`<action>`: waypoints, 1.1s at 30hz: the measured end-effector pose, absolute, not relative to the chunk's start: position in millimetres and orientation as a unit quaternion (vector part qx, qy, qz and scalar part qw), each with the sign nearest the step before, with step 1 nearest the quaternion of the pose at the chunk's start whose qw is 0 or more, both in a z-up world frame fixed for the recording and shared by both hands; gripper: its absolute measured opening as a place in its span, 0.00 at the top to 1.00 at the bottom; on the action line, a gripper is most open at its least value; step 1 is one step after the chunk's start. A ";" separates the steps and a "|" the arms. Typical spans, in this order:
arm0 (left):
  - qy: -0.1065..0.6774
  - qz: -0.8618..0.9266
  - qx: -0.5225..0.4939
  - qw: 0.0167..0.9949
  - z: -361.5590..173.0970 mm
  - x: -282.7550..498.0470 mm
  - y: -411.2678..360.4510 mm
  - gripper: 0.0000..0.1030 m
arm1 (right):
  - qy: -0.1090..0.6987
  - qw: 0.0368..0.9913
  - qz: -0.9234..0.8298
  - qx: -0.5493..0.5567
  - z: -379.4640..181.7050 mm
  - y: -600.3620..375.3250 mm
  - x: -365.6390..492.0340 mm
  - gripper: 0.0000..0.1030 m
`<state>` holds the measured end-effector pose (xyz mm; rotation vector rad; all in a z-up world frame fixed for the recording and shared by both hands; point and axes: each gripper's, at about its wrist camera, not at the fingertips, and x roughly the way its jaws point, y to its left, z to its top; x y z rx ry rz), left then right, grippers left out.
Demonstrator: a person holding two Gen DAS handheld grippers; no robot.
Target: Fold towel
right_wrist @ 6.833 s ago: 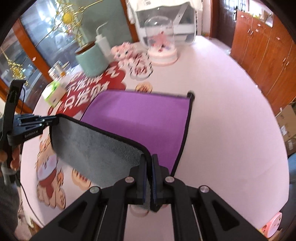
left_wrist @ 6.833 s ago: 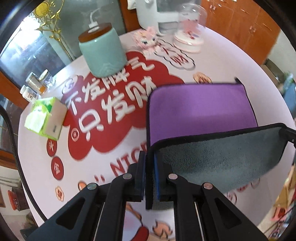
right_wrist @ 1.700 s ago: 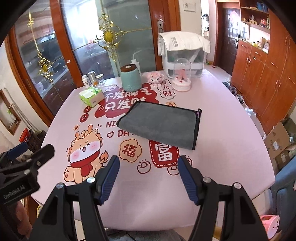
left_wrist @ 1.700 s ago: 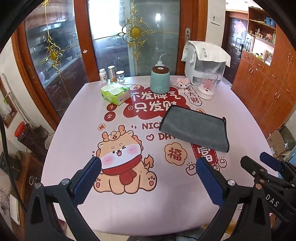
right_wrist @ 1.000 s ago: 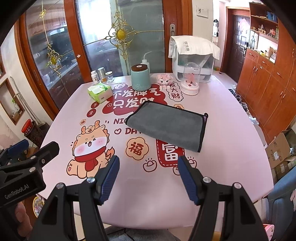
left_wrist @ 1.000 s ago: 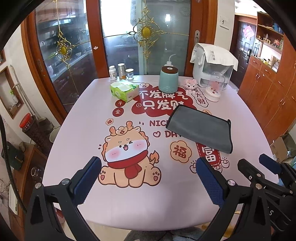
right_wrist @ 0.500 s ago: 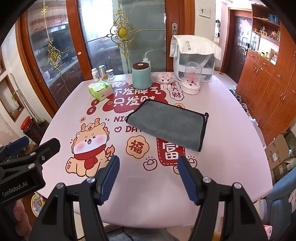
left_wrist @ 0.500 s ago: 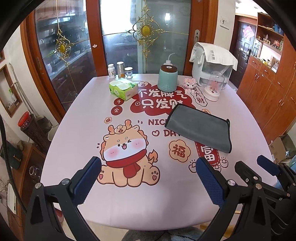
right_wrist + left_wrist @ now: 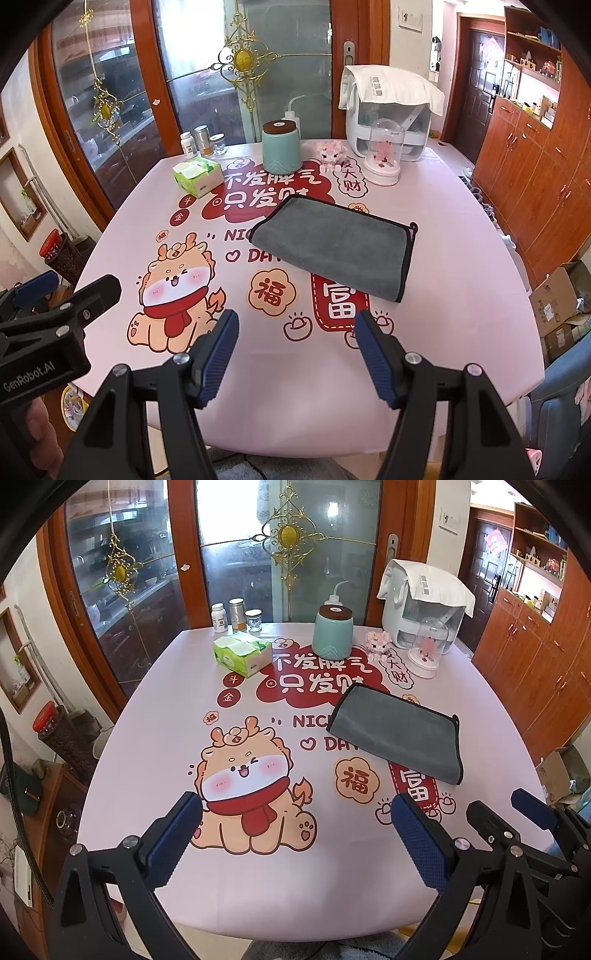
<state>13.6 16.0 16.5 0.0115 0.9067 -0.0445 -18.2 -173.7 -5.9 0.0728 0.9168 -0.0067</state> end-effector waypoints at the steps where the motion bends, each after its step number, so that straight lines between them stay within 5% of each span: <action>1: 0.438 -0.021 0.005 0.899 17.1 12.3 17.1 0.01 | 0.443 0.896 -0.003 0.036 -5.9 -173.3 -17.9 0.36; 33: 0.454 -0.024 0.010 0.891 1.8 21.8 15.2 0.01 | 0.456 0.889 -0.001 0.043 -20.1 -176.3 -8.5 0.36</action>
